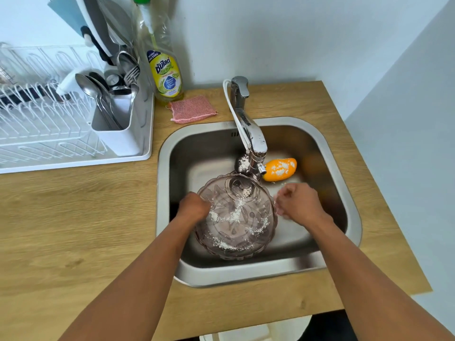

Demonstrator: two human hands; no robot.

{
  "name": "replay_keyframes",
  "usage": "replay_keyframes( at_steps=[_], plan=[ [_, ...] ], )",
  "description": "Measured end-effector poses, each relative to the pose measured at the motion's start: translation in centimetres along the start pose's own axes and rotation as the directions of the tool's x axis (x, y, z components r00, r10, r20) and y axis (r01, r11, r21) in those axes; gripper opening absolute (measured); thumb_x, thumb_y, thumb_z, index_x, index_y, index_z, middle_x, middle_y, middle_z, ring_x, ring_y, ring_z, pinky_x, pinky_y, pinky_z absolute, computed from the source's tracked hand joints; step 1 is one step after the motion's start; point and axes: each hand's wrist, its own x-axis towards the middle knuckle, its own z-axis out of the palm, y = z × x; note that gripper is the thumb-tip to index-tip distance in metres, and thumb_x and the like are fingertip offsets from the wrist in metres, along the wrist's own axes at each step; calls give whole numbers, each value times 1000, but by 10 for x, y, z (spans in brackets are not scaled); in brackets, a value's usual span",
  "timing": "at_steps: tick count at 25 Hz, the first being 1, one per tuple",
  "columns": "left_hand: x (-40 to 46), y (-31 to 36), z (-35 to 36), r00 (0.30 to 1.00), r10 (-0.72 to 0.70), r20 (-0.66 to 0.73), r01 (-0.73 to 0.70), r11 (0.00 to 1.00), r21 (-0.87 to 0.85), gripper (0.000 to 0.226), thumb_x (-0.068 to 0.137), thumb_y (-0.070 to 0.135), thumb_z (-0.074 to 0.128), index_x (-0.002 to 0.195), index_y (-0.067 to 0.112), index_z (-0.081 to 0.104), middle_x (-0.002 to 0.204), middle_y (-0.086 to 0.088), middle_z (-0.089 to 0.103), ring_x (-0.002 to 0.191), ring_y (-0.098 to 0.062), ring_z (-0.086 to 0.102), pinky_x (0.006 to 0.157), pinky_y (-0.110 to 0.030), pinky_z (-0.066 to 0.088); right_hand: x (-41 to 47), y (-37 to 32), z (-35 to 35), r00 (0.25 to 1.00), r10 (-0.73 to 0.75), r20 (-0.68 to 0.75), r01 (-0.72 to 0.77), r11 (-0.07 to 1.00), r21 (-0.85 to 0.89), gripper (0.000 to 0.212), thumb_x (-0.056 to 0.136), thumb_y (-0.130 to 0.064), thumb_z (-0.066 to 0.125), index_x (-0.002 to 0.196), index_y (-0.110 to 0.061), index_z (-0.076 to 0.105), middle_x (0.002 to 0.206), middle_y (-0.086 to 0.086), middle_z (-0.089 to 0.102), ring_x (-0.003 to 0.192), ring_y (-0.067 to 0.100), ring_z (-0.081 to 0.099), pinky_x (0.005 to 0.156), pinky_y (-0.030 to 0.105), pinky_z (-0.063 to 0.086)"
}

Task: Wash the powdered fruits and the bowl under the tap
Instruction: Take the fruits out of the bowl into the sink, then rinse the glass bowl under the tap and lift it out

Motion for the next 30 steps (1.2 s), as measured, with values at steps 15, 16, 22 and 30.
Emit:
replay_keyframes(
  at_steps=[15,16,22,30],
  plan=[
    [-14,-3,-12,994,81,-80,-82,997,-4,17,103,8,48,94,3,61,88,-9,59,80,-26,59,73,-31,45,71,-194,-48,993,-79,-89,108,915,389,24,99,-29,65,87,-9,68,73,3,71,53,13,50,47,25,38],
    [-15,-3,-14,993,86,-79,-87,996,-14,17,103,8,49,99,1,64,91,-10,61,83,-27,60,73,-32,46,75,-199,-47,997,-46,-57,66,906,418,24,99,-29,64,94,-6,69,73,4,71,53,13,46,44,23,35],
    [-12,-10,-18,993,100,-64,-113,962,-247,12,94,12,52,96,12,64,101,-14,74,88,-34,76,85,-48,64,79,-217,-48,999,18,42,-35,900,435,23,102,-18,57,81,-10,64,65,2,59,49,8,33,36,15,24],
    [-17,-13,-17,986,128,-104,-153,948,-281,15,98,18,49,91,19,62,97,-11,75,86,-34,76,84,-52,64,87,-222,-48,995,68,73,-92,903,419,26,103,-14,54,78,-11,63,64,0,57,48,6,37,37,15,28]
  ],
)
